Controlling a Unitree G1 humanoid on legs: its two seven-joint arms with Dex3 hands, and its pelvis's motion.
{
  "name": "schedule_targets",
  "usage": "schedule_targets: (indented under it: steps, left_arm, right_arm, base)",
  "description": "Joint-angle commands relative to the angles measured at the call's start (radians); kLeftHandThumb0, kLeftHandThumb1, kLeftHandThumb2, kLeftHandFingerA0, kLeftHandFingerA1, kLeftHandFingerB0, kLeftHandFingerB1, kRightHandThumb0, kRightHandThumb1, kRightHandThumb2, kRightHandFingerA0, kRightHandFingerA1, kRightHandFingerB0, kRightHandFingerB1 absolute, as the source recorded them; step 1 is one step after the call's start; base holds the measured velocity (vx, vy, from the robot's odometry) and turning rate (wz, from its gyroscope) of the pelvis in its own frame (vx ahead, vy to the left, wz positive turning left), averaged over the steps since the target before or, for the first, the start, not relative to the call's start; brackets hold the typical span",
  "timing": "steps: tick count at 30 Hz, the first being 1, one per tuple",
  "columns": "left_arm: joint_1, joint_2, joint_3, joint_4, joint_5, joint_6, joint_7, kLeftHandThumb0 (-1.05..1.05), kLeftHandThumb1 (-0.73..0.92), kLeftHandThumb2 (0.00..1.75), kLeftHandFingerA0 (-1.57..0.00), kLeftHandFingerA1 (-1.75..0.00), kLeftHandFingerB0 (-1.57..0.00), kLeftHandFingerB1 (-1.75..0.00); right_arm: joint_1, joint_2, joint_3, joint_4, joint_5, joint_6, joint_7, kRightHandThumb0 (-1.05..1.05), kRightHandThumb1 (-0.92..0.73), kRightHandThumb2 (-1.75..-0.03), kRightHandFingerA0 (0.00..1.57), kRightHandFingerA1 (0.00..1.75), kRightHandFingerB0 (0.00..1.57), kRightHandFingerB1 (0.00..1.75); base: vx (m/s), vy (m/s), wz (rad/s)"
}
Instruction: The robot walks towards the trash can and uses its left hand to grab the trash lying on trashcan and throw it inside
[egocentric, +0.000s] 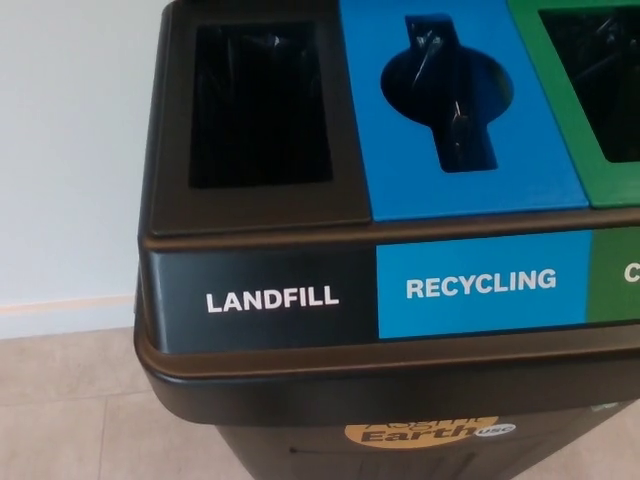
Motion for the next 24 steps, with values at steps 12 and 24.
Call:
schedule_targets:
  steps: [12,24]
  left_arm:
    - [-0.068,-0.008,-0.103,0.161,-0.159,-0.05,0.187,-0.8,0.59,0.58,-0.72,-0.88,-0.28,-0.57]
    - [0.003,-0.03,-0.136,0.027,-0.226,-0.023,0.2,-0.79,0.43,0.89,-1.18,-0.93,-0.38,-0.62]
  right_arm:
    - [0.013,0.027,-0.011,0.019,0.015,-0.002,-0.012,-0.55,-0.57,-0.57,0.35,0.46,0.39,0.36]
    - [0.044,0.036,-0.031,0.035,0.029,-0.023,-0.003,-0.55,-0.58,-0.57,0.34,0.46,0.37,0.37]
  base:
    - [0.0,0.0,0.0]
    - [0.0,0.0,0.0]
